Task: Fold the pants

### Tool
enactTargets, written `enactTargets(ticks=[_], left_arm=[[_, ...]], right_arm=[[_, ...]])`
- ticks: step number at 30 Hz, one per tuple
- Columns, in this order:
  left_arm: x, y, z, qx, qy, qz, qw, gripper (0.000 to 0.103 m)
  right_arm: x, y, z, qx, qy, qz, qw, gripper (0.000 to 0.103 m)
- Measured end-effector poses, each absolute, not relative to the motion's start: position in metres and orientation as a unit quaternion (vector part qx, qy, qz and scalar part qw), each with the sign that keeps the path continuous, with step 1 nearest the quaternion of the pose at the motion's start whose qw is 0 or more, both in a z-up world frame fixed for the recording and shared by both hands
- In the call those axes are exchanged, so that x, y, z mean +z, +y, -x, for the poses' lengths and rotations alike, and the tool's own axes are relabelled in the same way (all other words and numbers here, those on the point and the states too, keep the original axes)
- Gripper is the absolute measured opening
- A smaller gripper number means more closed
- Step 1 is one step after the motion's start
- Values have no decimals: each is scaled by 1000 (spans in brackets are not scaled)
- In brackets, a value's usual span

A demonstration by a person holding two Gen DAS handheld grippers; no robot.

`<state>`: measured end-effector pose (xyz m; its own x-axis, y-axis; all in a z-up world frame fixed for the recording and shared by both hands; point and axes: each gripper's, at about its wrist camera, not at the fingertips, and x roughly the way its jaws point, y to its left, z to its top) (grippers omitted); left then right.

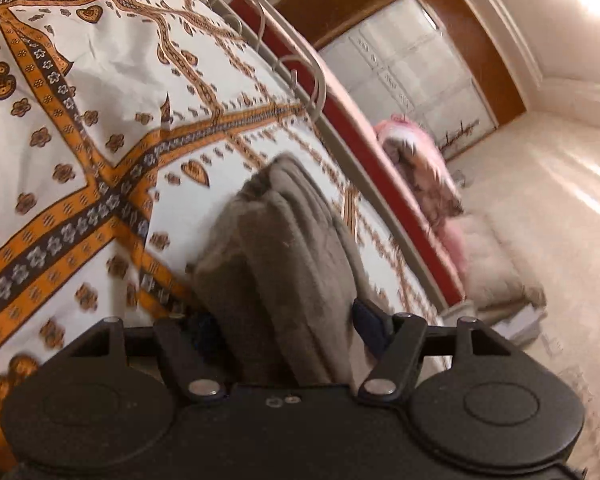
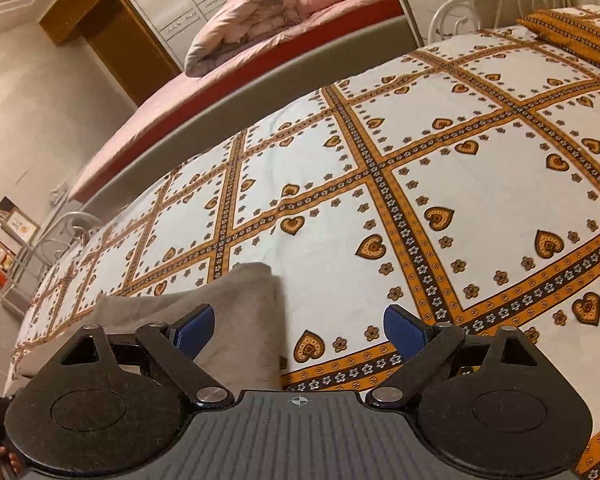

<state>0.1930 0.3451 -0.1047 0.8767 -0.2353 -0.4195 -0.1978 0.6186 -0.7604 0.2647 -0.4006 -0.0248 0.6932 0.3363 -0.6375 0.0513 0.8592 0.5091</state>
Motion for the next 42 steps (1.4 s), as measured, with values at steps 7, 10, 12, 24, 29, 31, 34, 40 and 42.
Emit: enactTargets(ticks=[7,10,12,24,29,31,34,40,42], left_arm=[[-106,350,-212,9,215,469,857,76],[-102,352,-204,25,218,485,847,69],[-100,354,-193,10,211,510,834,52],[-106,354,-189,16,234,458,858,68],[-103,348,-208,11,224,438,871,76],[-102,346,-214,36,238,421,874,41],[-99,344,-216,42,239,420,875,22],[-46,323,-207,-18,192,406,893,20],[-24,305,-212,-44,178,400,898,20]], right_arm=[[-37,-416,-268,43,394,-282,873,91],[-37,-415,-269,42,395,-286,872,91],[-36,-411,-269,49,395,-284,872,91],[-40,-400,-268,59,407,-270,870,91],[-44,-405,-268,46,416,-268,868,91],[-46,-404,-269,43,421,-263,867,91],[-47,-403,-271,43,422,-263,867,91],[-43,-399,-276,54,414,-268,868,91],[-42,-400,-277,57,410,-269,869,91]])
